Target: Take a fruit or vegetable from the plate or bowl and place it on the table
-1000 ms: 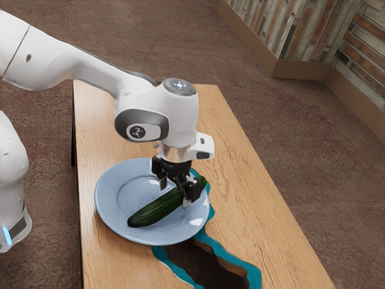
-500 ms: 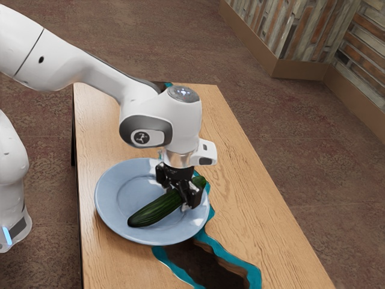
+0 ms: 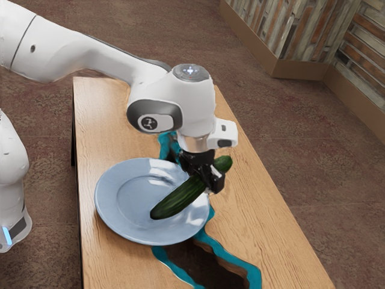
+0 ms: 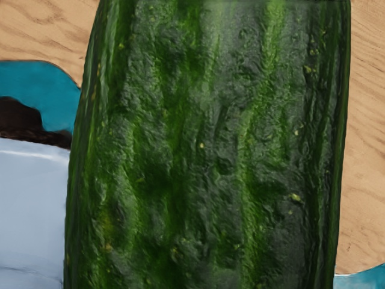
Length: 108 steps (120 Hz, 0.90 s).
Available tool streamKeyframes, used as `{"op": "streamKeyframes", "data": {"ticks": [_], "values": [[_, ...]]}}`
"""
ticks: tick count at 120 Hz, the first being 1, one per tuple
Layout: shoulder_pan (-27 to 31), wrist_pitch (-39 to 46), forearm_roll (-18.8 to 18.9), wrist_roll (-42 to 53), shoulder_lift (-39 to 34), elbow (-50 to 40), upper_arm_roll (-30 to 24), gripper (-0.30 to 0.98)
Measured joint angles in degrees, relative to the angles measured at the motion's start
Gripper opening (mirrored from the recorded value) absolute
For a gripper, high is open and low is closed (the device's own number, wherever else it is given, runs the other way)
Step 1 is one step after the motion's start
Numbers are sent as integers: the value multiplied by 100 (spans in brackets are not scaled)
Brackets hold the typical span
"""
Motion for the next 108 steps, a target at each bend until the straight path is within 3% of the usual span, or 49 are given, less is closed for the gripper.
{"op": "streamKeyframes", "data": {"ticks": [14, 33, 45, 66, 84, 94, 108], "values": [[-51, 1, 830, -42, 1116, 1196, 1, 15], [-569, 1, 2157, -142, 2831, 2747, 81, 15], [-991, 2, 2634, -212, 3420, 3202, 366, 16], [-1453, 4, 2932, -331, 4028, 3642, 701, 15], [-1583, 15, 2965, -499, 4086, 3658, 854, 49], [-1641, 16, 2981, -592, 4039, 3659, 905, 58], [-1942, -61, 2954, -926, 3471, 3597, 1620, 64]]}}
